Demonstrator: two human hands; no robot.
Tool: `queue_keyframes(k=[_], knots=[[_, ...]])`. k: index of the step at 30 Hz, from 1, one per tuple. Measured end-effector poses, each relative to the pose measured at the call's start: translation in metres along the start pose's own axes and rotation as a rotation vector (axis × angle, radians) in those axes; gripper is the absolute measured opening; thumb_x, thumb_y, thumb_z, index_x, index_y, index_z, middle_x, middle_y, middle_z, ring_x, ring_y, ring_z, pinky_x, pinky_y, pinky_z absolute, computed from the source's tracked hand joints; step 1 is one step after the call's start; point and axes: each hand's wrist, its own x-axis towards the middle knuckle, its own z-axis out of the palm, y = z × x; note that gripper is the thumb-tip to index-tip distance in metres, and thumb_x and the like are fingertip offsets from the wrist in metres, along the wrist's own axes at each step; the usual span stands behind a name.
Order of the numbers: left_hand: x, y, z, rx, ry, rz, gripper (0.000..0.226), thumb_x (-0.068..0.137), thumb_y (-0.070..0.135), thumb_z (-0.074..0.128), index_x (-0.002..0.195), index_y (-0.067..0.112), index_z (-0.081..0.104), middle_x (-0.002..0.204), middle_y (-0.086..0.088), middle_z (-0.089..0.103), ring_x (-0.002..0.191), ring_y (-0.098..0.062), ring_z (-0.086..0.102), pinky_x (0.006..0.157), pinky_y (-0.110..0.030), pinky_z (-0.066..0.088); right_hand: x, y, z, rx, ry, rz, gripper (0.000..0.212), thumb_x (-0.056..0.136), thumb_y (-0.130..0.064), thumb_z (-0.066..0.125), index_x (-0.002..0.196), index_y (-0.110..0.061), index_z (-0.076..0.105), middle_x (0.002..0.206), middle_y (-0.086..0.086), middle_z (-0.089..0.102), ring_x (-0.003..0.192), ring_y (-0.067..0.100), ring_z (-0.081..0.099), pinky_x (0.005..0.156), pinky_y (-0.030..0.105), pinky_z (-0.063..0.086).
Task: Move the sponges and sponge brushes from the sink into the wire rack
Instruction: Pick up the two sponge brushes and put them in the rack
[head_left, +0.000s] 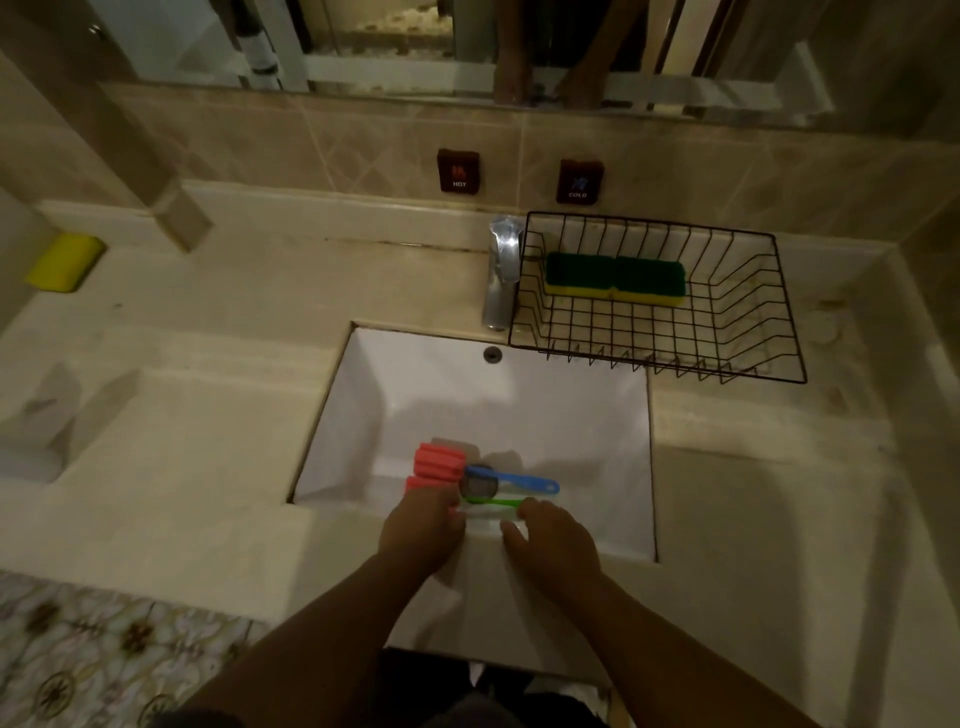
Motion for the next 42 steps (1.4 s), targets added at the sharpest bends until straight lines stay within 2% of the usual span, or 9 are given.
queue_keyframes(k=[6,10,13,18,21,26,30,37,42], knots=[[0.02,0.001,0.015,0.033,-0.045,0.107,0.024,0.092,0.027,0.062,0.115,0.023,0.068,0.11,-0.001,0.07,0.096,-0.015,0.064,0.091,-0.031,0.054,0.018,0.002,0.005,0.008,-0.007,0.026,0.039,0.09,-0.045,0.045,0.12,-0.021,0.053,0.12,0.006,0.061,0.108,0.023,0.057,0.087,0.036,0.048],[0.037,-0.001,0.016,0.061,-0.094,0.158,0.042,0.085,0.031,0.068,0.126,0.034,0.063,0.128,0.002,0.065,0.112,-0.018,0.061,0.099,-0.034,0.05,0.03,0.001,0.004,0.022,-0.031,0.021,0.042,0.089,-0.039,0.051,0.127,-0.018,0.051,0.128,0.009,0.054,0.118,0.027,0.05,0.094,0.038,0.045],[0.044,-0.003,0.021,0.026,-0.136,0.134,0.043,0.088,0.029,0.064,0.13,0.035,0.061,0.135,0.002,0.059,0.119,-0.018,0.057,0.103,-0.034,0.047,0.042,-0.003,0.003,0.036,-0.031,0.003,0.041,0.087,-0.032,0.054,0.125,-0.016,0.052,0.127,0.011,0.053,0.116,0.028,0.051,0.093,0.039,0.046],[0.065,-0.004,0.032,0.038,-0.189,0.24,0.036,0.091,0.021,0.06,0.127,0.016,0.063,0.135,-0.008,0.059,0.123,-0.023,0.054,0.105,-0.032,0.039,0.065,-0.006,0.004,-0.018,-0.023,-0.038,0.039,0.082,-0.028,0.057,0.118,-0.012,0.054,0.116,0.013,0.055,0.107,0.031,0.052,0.088,0.04,0.047],[0.077,-0.002,0.035,0.062,-0.224,0.283,0.027,0.091,0.015,0.057,0.114,0.008,0.067,0.128,-0.012,0.063,0.116,-0.026,0.058,0.101,-0.033,0.044,0.076,-0.005,0.008,-0.028,-0.009,-0.034,0.035,0.082,-0.026,0.059,0.114,-0.011,0.056,0.114,0.014,0.056,0.103,0.032,0.052,0.084,0.04,0.047],[0.091,-0.005,0.041,0.1,-0.271,0.305,0.018,0.085,0.011,0.057,0.098,0.004,0.067,0.115,-0.017,0.068,0.105,-0.034,0.063,0.093,-0.038,0.048,0.088,0.001,0.014,-0.1,0.007,-0.048,0.034,0.084,-0.025,0.057,0.116,-0.013,0.056,0.118,0.012,0.055,0.104,0.031,0.051,0.083,0.038,0.044],[0.093,-0.009,0.049,0.141,-0.273,0.303,0.015,0.085,0.014,0.057,0.097,0.011,0.065,0.109,-0.012,0.069,0.103,-0.031,0.064,0.091,-0.042,0.051,0.094,0.003,0.02,-0.164,0.009,-0.06,0.031,0.086,-0.026,0.054,0.116,-0.016,0.057,0.118,0.01,0.057,0.107,0.031,0.049,0.084,0.04,0.04],[0.097,-0.017,0.058,0.2,-0.338,0.299,0.015,0.091,0.023,0.056,0.103,0.022,0.065,0.112,-0.004,0.069,0.108,-0.026,0.062,0.098,-0.045,0.048,0.11,0.001,0.027,-0.089,-0.02,-0.02,0.029,0.089,-0.031,0.055,0.115,-0.017,0.058,0.118,0.01,0.055,0.108,0.031,0.048,0.088,0.041,0.039],[0.102,-0.019,0.061,0.296,-0.357,0.32,0.037,0.087,0.031,0.063,0.123,0.022,0.06,0.128,-0.005,0.064,0.121,-0.029,0.055,0.102,-0.045,0.039,0.115,0.001,0.03,-0.096,-0.01,-0.007,0.026,0.092,-0.034,0.054,0.108,-0.015,0.062,0.111,0.012,0.056,0.105,0.033,0.049,0.085,0.041,0.038]])
